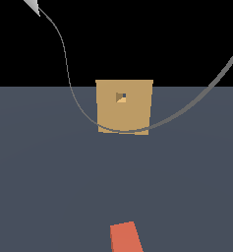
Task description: Insert the peg into the horizontal hole in a box.
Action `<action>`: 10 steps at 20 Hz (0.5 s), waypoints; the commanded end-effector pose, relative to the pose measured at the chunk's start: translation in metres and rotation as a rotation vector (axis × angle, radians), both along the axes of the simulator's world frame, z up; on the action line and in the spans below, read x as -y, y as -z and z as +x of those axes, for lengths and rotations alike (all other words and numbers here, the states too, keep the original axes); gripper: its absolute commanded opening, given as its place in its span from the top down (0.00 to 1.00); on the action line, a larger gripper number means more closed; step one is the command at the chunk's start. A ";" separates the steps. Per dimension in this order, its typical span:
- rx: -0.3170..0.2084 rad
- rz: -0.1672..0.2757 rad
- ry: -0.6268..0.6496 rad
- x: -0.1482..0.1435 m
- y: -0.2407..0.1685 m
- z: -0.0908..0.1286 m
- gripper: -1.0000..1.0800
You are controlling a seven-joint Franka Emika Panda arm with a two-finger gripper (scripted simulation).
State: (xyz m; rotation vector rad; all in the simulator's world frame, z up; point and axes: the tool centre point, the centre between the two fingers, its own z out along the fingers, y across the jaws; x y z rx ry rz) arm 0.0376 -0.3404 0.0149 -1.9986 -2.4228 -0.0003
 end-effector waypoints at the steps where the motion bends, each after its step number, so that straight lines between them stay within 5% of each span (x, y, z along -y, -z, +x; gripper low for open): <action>1: 0.001 -0.001 0.000 0.000 0.000 0.000 1.00; 10: 0.000 0.000 0.007 -0.008 -0.003 -0.003 1.00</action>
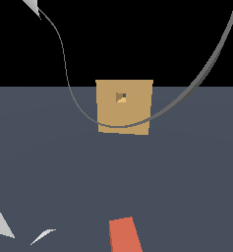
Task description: Insert the peg into the horizontal hole in a box.
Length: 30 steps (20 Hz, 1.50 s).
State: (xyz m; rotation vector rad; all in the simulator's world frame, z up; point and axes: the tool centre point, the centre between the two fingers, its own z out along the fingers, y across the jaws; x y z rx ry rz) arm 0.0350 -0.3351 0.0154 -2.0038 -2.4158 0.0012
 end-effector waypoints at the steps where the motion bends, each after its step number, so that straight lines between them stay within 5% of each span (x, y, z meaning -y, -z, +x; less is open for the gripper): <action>1: 0.002 -0.001 0.004 -0.004 -0.003 -0.001 1.00; 14: 0.002 -0.001 0.062 -0.064 -0.024 -0.019 1.00; 30: 0.003 -0.001 0.203 -0.211 -0.077 -0.047 1.00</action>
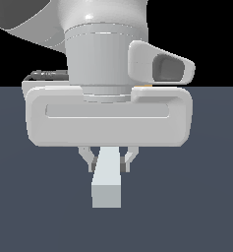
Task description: Insert the peg into the horizontal hole in a box.
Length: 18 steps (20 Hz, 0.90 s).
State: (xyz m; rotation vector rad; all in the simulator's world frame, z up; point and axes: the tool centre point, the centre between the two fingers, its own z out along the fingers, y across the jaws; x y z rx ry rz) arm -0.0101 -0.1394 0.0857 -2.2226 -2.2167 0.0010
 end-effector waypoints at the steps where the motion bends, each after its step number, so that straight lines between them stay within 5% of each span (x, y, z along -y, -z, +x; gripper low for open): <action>1: 0.002 0.000 0.024 -0.025 -0.010 -0.003 1.00; 18: 0.002 -0.002 0.146 -0.155 -0.056 -0.002 1.00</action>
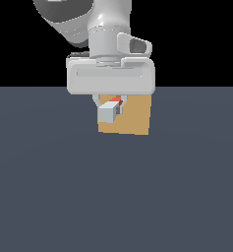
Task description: Insert the peg into the horizontal hole in a box.
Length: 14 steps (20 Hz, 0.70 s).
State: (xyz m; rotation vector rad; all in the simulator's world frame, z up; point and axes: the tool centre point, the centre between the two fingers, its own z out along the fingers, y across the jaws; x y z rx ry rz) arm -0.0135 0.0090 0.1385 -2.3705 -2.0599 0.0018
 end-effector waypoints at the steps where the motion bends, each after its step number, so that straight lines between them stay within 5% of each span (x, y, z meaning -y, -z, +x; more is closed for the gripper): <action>1: 0.002 0.000 0.013 -0.011 -0.005 0.002 1.00; 14: 0.001 0.000 0.025 -0.025 -0.010 0.004 1.00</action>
